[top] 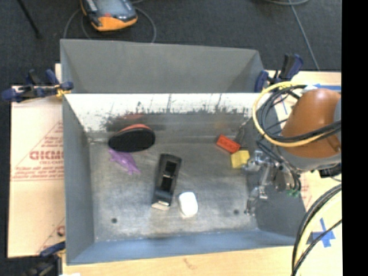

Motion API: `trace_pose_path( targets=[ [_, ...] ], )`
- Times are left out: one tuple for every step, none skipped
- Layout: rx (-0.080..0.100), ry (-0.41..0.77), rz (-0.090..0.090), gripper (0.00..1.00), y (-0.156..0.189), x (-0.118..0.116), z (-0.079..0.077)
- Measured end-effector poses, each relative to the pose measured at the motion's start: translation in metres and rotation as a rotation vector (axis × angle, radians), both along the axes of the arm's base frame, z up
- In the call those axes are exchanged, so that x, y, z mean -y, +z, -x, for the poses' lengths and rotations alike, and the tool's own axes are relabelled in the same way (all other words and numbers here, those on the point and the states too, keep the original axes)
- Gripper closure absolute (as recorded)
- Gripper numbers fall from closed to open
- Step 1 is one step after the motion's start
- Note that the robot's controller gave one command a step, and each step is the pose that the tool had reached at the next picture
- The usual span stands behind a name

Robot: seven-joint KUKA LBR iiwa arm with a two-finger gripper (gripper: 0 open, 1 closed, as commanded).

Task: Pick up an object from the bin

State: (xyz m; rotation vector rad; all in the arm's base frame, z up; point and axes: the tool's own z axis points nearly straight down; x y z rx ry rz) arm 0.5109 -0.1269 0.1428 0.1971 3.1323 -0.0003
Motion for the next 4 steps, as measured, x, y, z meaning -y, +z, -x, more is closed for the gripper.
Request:
trace_pose_path(
  targets=[
    [0.004,-0.232,0.000,0.00,-0.006,0.002,-0.013],
    [0.001,-0.093,0.001,0.00,-0.017,0.015,-0.031],
    [0.002,0.057,0.002,0.00,-0.021,0.020,-0.051],
    [0.006,-0.158,0.001,0.00,-0.037,0.016,-0.067]
  ],
)
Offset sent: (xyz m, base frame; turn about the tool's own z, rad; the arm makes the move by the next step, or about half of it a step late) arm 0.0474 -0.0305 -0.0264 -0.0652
